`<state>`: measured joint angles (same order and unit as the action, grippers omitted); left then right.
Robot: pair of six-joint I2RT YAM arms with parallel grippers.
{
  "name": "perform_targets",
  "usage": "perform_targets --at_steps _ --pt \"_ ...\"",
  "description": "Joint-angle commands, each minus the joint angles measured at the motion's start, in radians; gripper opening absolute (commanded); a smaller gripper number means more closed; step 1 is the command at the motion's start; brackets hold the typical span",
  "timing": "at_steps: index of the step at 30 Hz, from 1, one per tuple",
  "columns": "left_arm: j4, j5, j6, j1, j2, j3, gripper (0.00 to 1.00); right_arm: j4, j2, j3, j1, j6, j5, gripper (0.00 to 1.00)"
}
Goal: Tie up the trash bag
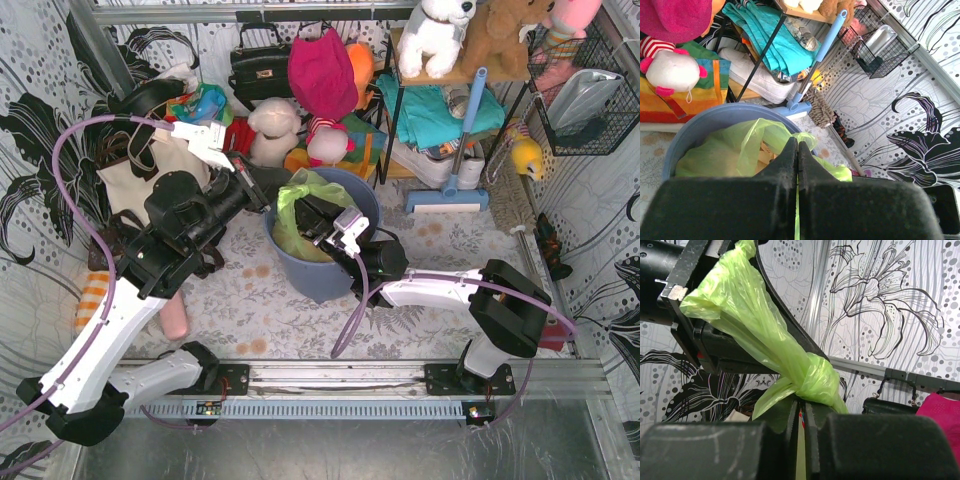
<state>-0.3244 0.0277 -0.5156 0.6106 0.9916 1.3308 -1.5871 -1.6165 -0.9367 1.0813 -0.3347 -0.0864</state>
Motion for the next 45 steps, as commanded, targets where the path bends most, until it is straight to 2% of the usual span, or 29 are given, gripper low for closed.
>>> perform_targets --at_steps 1,3,6,8,9,12,14,16,24,30,37,41,45 --pt "0.084 0.005 0.051 0.000 -0.013 0.032 0.00 -0.111 0.026 -0.005 -0.001 0.002 -0.003 0.09" --pt "0.087 0.002 0.063 0.000 -0.012 0.047 0.00 -0.112 0.027 -0.001 0.000 -0.001 -0.007 0.12" --pt "0.058 -0.014 0.073 0.000 0.001 0.075 0.00 -0.111 0.027 -0.002 -0.001 -0.005 -0.002 0.00" --pt "0.025 -0.044 0.067 0.000 0.005 0.083 0.01 -0.111 0.024 -0.007 0.000 -0.010 -0.002 0.00" --pt "0.012 -0.065 0.060 0.000 0.002 0.078 0.07 -0.111 0.022 -0.011 0.000 -0.012 -0.002 0.00" --pt "-0.029 -0.122 0.029 0.000 -0.018 0.040 0.31 -0.111 0.013 -0.024 -0.001 -0.024 -0.005 0.00" --pt "-0.042 -0.134 0.002 0.000 -0.033 0.007 0.40 -0.111 0.007 -0.034 0.000 -0.035 -0.009 0.00" --pt "-0.032 -0.108 -0.016 0.000 -0.046 -0.030 0.46 -0.111 -0.002 -0.046 0.000 -0.043 -0.022 0.00" --pt "-0.006 -0.057 -0.041 0.000 -0.046 -0.087 0.46 -0.111 -0.028 -0.086 0.000 -0.062 -0.031 0.00" --pt "0.113 0.113 -0.064 0.000 -0.069 -0.149 0.50 -0.111 -0.037 -0.110 -0.001 -0.094 -0.051 0.00" --pt "0.138 0.208 -0.073 0.000 -0.077 -0.171 0.52 -0.109 -0.025 -0.106 0.000 -0.104 -0.051 0.00" --pt "0.075 0.191 -0.062 0.000 -0.066 -0.163 0.52 -0.111 -0.021 -0.100 -0.001 -0.100 -0.047 0.00" --pt "0.069 0.073 -0.066 0.000 -0.124 -0.173 0.53 -0.111 -0.019 -0.096 0.000 -0.098 -0.041 0.00"
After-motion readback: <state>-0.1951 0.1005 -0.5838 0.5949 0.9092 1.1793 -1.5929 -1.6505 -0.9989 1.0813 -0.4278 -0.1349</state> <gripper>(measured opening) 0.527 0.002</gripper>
